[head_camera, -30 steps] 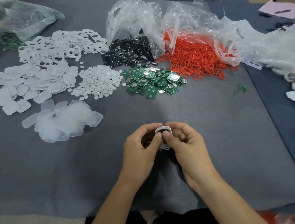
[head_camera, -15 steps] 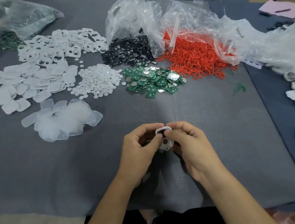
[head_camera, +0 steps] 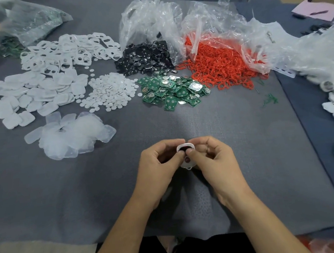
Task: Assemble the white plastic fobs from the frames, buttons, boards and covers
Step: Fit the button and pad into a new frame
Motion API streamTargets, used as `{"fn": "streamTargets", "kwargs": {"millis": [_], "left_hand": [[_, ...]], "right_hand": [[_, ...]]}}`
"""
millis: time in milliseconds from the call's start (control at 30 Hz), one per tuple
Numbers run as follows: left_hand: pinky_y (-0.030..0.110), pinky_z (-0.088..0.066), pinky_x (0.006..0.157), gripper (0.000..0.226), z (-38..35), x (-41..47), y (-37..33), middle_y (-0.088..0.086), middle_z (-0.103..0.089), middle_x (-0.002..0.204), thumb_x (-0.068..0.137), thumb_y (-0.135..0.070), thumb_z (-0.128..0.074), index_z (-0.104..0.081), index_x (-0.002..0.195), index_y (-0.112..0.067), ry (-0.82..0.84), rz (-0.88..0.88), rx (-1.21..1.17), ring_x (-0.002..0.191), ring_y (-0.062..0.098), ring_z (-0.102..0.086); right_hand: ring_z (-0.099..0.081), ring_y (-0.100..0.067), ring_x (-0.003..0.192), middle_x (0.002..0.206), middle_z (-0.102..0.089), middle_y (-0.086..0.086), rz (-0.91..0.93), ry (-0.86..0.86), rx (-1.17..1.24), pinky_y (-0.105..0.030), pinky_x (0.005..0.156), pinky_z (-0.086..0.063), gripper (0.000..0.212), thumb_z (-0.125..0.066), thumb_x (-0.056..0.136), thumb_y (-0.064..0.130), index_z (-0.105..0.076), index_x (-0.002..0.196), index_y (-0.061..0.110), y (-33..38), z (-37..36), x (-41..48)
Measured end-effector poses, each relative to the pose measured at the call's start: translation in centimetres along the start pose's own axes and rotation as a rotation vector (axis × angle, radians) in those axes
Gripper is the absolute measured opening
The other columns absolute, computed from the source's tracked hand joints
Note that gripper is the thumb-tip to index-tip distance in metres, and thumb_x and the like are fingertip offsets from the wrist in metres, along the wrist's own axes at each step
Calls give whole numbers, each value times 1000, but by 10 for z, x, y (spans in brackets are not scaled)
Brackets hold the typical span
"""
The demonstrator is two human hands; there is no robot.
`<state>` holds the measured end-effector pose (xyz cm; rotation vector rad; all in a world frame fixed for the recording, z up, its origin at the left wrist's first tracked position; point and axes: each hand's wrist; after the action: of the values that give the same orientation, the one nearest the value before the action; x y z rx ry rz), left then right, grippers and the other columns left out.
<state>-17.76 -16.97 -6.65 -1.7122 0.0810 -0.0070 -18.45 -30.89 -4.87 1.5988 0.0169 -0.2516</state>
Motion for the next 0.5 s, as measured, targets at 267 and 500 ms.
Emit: {"fn": "streamTargets", "kwargs": {"millis": [267,500], "left_hand": [[16,-56,73,31,-7,0,-2,0,-80,89,84,12,-70,-80,96,-14,-62,12,36,87,13,-77],[17,-57,75,32,-6,1,0,2,-80,91,84,10,-72,-82,95,-18,-61,45,-9,90,16,-77]], "right_hand": [[-69,-16,66,75,-74,-10,65,-4,-47,-29,63,-56,22,-68,85,-9,-72,85,13,0,2,2],[-71,-12,66,74,-75,-2,137,-26,-60,-21,62,-53,21,-67,86,-9,-72,89,11,-4,-1,1]]}}
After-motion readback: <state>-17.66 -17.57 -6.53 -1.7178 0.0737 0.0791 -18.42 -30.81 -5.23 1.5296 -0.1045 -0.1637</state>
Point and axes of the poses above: each hand's wrist, its own x-axis towards the middle knuckle, its own z-axis out of the back of the hand, y = z × x
